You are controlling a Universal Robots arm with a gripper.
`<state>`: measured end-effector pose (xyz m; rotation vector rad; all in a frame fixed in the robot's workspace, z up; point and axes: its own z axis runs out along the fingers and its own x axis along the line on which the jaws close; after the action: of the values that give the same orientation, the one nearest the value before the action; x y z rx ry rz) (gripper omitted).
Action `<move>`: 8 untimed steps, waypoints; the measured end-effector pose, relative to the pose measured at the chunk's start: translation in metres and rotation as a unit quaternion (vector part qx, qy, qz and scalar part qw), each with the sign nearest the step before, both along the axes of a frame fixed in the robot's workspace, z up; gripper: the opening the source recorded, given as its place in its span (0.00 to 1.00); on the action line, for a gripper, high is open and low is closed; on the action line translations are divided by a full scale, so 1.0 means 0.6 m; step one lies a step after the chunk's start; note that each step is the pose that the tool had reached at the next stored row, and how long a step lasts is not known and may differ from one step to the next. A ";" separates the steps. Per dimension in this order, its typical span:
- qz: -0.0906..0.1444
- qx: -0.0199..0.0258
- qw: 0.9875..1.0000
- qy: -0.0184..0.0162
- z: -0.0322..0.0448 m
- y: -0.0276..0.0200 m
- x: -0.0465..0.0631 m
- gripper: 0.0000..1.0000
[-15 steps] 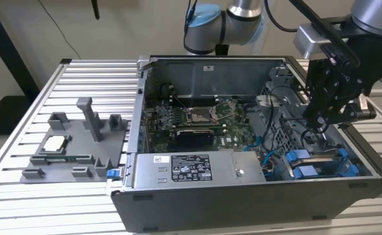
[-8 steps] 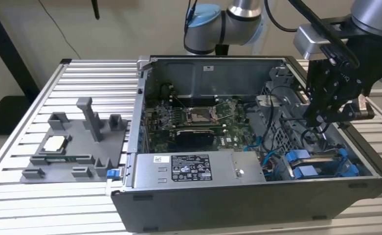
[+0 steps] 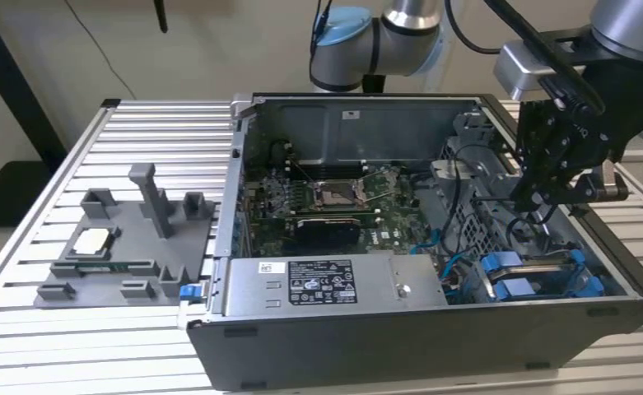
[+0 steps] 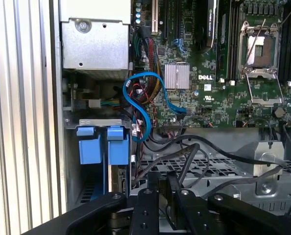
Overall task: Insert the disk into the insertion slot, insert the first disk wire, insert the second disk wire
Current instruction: 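Insert the first disk wire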
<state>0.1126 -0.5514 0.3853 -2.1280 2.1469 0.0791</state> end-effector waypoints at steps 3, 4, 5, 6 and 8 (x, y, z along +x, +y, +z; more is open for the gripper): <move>0.000 0.000 1.000 0.000 -0.001 0.0000 0.000 0.19; 0.000 -0.001 1.000 0.000 -0.001 0.0000 0.000 0.19; 0.000 -0.001 1.000 0.000 -0.001 0.0000 0.000 0.19; 0.000 -0.001 1.000 0.000 -0.002 -0.0002 0.000 0.19; 0.000 -0.001 1.000 0.000 -0.003 -0.0013 0.001 0.19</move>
<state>0.1130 -0.5522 0.3838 -2.1288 2.1477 0.0781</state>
